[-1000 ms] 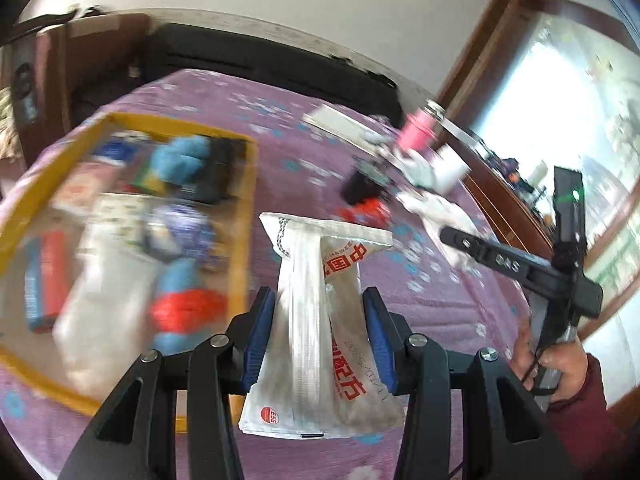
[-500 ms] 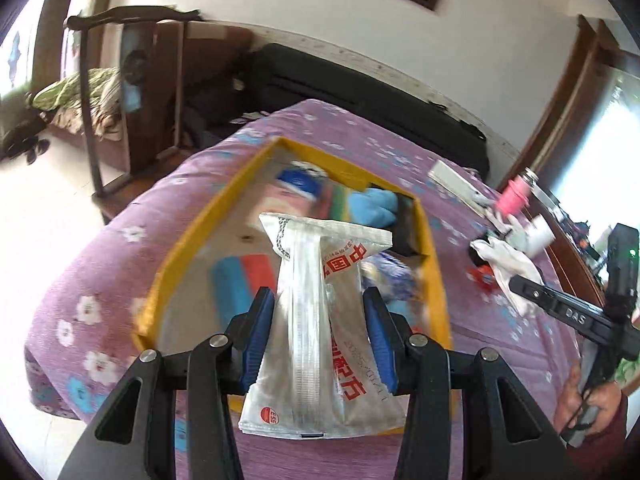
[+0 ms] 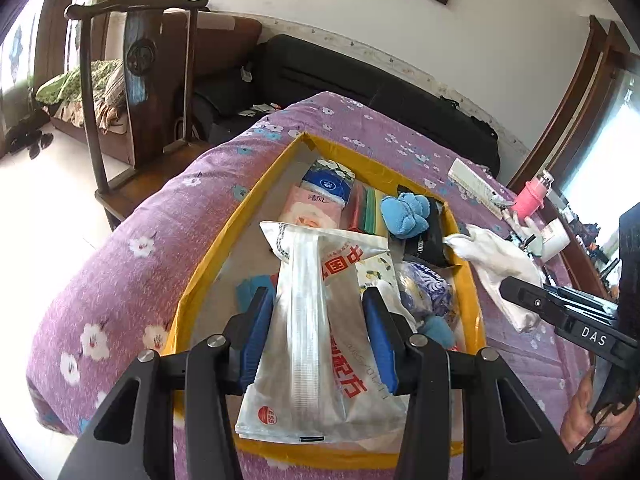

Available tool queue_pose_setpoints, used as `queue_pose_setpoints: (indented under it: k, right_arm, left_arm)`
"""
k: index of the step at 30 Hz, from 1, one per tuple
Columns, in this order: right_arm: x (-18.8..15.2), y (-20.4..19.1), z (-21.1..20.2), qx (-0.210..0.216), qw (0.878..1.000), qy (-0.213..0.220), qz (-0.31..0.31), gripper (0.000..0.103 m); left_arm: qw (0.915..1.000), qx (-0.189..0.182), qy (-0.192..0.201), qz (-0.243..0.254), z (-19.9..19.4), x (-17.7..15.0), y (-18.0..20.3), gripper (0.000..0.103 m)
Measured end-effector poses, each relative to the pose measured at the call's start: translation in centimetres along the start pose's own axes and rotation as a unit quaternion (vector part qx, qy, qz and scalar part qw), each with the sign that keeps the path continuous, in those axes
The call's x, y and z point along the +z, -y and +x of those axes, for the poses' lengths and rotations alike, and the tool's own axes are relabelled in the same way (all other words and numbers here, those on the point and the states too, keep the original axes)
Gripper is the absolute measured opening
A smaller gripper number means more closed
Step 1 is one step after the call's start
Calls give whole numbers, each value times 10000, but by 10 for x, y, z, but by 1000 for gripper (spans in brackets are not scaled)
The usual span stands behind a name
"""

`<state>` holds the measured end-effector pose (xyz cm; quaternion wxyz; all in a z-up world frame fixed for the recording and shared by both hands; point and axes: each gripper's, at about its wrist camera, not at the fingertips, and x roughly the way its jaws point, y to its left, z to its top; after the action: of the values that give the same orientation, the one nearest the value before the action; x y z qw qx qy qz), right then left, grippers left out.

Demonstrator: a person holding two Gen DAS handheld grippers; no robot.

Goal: Organize soft objects
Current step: 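Lift and carry the printed bag with left tool while right carries the cloth to the box, then release the printed bag in the box with left tool while right drops the cloth there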

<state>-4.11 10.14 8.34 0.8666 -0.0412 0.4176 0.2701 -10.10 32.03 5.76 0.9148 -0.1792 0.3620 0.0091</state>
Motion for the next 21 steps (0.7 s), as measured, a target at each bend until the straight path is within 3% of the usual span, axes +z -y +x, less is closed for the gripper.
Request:
queue_pose_setpoints:
  k: [7,14,18,21]
  right_arm:
    - [10,-26,28,82,9997,-166,-181,28]
    - [30,-47,54,31,9986,-265,-461,28]
    - [44,-58,78,57,9973,-459,-576,28]
    - [53,-63,98,134,9964,-649,-537,28]
  left_arm:
    - [9998,81,-205,-30,23,5,-7,45]
    - [9998,105,-155,-90,27,5,-13,47]
    - [9998,117,-120,-50,27,4,-12,51]
    - [9999,28,-86,-110,25,4,-13,61]
